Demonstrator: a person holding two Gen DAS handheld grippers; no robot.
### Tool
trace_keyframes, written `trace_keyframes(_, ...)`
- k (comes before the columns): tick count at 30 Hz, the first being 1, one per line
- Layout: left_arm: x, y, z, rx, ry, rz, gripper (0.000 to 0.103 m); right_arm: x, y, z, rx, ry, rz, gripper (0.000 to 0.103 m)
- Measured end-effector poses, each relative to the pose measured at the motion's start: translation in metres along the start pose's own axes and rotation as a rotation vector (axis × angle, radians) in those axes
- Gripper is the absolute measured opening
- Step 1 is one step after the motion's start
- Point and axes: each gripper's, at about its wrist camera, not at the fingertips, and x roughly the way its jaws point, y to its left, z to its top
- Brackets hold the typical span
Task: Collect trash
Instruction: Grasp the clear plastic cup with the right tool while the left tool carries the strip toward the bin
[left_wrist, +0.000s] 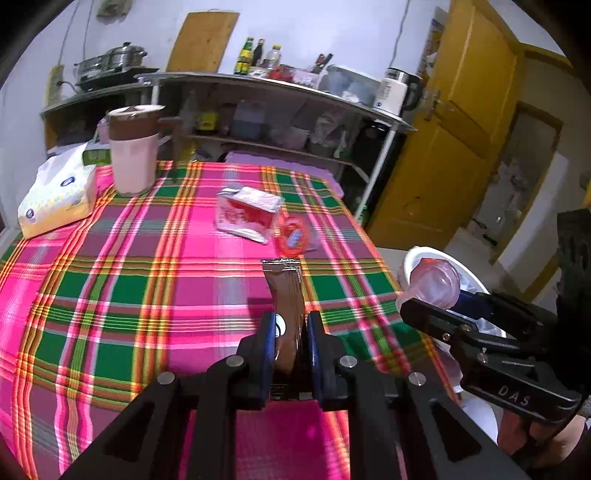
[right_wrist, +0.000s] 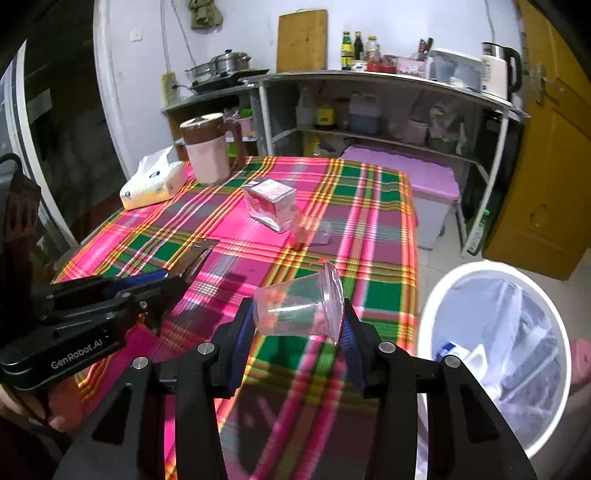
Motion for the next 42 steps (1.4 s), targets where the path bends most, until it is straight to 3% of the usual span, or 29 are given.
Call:
trace_keyframes(18, -0.003, -0.066, 0.004, 0.100, -0.003, -0.081, 0.017, -0.045, -0.046, -0.017, 0.095, -0.057, -0.058, 0.045)
trace_keyframes(42, 0.039, -0.145, 0.014, 0.228, 0.037, -0.197, 0.017, -0.066, -0.119, -0.041, 0.231, -0.063, -0.172, 0.045)
